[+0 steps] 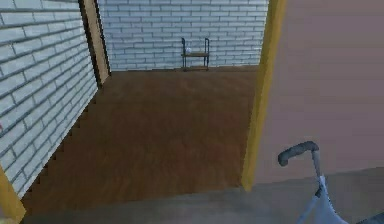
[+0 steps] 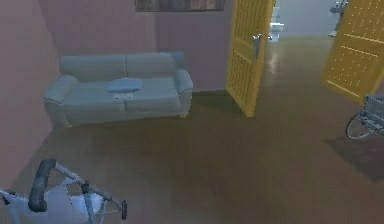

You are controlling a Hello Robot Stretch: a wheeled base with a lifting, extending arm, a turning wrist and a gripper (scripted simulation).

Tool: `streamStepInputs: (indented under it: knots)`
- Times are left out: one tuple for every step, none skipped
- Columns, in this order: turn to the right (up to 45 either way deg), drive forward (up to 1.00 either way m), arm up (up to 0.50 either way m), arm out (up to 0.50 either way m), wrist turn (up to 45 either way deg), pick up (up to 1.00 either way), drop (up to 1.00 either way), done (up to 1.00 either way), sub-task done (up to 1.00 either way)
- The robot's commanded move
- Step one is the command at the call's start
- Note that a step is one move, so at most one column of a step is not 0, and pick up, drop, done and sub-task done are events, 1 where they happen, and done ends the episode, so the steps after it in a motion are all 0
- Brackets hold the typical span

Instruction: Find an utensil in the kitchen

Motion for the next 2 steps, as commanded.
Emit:
streamStepInputs:
  knots:
    - [0.0, 0.75, 0.00, 0.00, 0.0, 0.00, 0.00, 0.00, 0.00]
    - [-3.0, 0.00, 0.00, 0.00, 0.0, 0.00, 0.00, 0.00, 0.00]
